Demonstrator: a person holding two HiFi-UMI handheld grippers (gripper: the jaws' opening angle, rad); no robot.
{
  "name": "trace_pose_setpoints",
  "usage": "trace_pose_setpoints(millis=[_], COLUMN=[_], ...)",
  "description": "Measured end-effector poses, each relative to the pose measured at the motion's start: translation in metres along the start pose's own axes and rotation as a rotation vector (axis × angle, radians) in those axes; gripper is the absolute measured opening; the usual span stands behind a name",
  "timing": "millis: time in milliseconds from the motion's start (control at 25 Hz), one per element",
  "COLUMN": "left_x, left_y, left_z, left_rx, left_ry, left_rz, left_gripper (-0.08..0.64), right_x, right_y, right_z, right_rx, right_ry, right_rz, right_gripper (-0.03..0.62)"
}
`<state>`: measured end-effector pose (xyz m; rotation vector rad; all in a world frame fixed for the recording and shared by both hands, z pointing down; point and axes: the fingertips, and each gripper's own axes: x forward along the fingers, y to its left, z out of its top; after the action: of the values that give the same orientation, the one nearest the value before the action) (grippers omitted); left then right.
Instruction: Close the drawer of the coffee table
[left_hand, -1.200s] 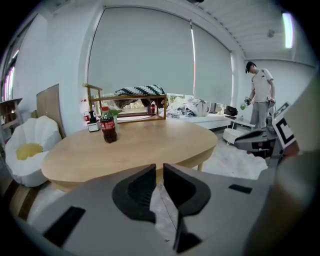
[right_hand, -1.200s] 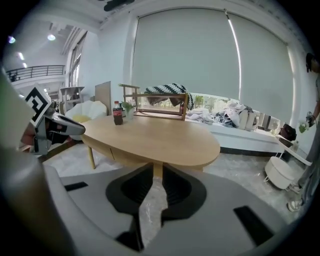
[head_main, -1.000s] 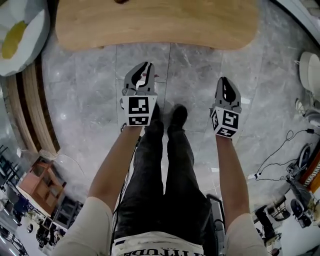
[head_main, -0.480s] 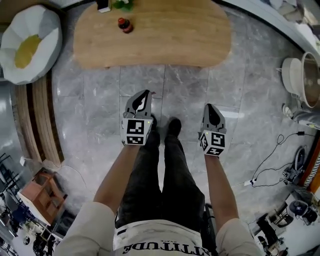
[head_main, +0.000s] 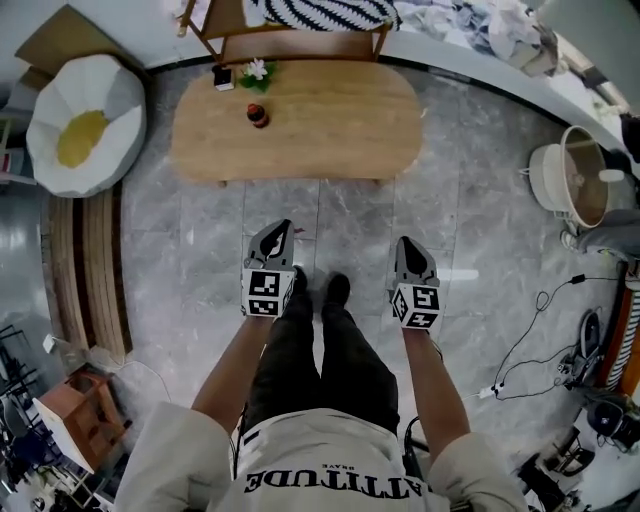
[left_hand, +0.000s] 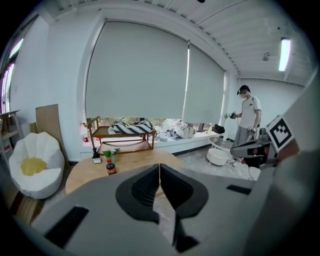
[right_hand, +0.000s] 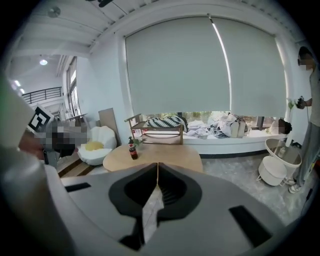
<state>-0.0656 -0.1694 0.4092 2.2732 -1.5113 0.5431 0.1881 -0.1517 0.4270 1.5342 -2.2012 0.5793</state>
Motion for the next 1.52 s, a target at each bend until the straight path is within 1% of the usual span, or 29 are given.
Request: trace_pose_setpoints(millis=[200,360,400,520,640,800,960,1080,1160,1280,1520], left_x=[-0.036,-0.061,-0.067,-0.089,-0.111,-0.135,-0.153,-0.165,-0.176,-0.189,-0.203], left_y=[-0.017,-0.020,-0.021,-0.024,-0.026,-0.027,-0.017,-0.008,-0.006,-0.003,0.008], left_z=[0.045,0.075,0.082,0.101,0.122,0.155,0.182,0.199,0.207,0.216,0.228], left_rx=[0.001,-0.061,-0.064,-0.035,0.004,0.064,0.068,0.062,0.078,0.115,0.112], left_ry=[-0.039,-0.065,-0.069,-0.091,-0.118,-0.167,-0.218,-0.246,-0.253,-0.270,-0.305], left_rz=[0.001,0.005,0.006,0.005,0.002,-0.014,-0.007,0.002,0.006,0.007,0.014], left_gripper=[0.023,0.023,0.023,0.023,0.023,0.023,0.025,0.025,0.025,0.025,0.025], right_x=[-0.042,-0.066,-0.071,-0.087,-0.102,-0.122,-0.138,-0.152,-0.165,-0.181,-0.199], right_y=[-0.007,-0.017,-0.018,-0.013,-0.004,0.005,0.014,0.018,0.020,0.023,0.023], right_z=[0.045,0.082,0.089,0.104,0.124,0.158,0.189,0.213,0.226,0.237,0.240], right_rx=[-0.021,-0.020,-0.020,-0.014,-0.016,-0.046,-0.072,-0.099,-0.121,-0.143,-0.145], right_ry=[-0.039,-0.088,-0.096,-0.114,-0.132,-0.182,-0.238,-0.286,-0.311,-0.335,-0.358], right_rz=[0.011,-0.015,-0.020,-0.018,0.003,0.017,0.031,0.019,0.007,-0.010,-0.042], right_gripper=[0.021,0.021,0.021,0.021,0.021,0.021,0.021,0.021,0.021,0.021,0.021])
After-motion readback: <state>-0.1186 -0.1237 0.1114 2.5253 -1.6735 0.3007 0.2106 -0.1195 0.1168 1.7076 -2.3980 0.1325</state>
